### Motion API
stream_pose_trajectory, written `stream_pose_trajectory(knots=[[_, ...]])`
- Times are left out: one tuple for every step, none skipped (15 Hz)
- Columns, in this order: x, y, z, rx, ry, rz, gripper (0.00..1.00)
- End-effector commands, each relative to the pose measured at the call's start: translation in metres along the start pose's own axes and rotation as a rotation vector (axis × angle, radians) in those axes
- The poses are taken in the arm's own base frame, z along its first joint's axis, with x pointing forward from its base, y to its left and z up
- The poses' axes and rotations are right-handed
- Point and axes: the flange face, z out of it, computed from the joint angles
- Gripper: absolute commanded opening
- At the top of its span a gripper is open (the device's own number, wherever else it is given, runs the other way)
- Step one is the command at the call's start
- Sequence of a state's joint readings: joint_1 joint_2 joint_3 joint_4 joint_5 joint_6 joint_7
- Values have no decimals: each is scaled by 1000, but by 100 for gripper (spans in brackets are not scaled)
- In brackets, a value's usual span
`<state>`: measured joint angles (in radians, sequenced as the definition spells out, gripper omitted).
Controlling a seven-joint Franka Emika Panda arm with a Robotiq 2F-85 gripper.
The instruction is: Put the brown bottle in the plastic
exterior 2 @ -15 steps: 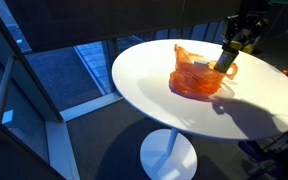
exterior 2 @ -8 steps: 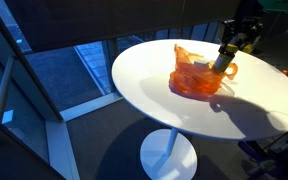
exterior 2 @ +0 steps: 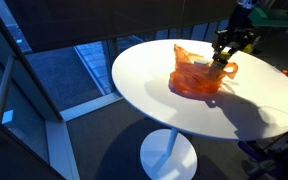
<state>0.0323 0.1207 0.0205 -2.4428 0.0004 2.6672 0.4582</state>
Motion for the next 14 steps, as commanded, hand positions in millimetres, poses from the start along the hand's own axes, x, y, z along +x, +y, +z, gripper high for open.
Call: stream_pose_trajectory(knots=[[3, -1, 12, -5, 34, -31, 28], [3, 0, 17, -8, 40, -36, 28], [3, 0, 21, -10, 45, -40, 28], [4, 2, 25, -15, 47, -45, 28], [4, 4, 29, -19, 49, -47, 28], [5, 5, 32, -22, 52, -49, 28], [5, 7, 35, -24, 53, -49, 28], [6, 8, 36, -25, 53, -47, 28], [6, 9, 37, -25, 54, -44, 55], [7, 10, 36, -25, 56, -43, 79], [7, 11, 34, -22, 57, -41, 80], [7, 12, 31, -20, 58, -39, 84], [8, 13, 28, -20, 54, -31, 90], [8, 15, 25, -21, 50, -28, 98]])
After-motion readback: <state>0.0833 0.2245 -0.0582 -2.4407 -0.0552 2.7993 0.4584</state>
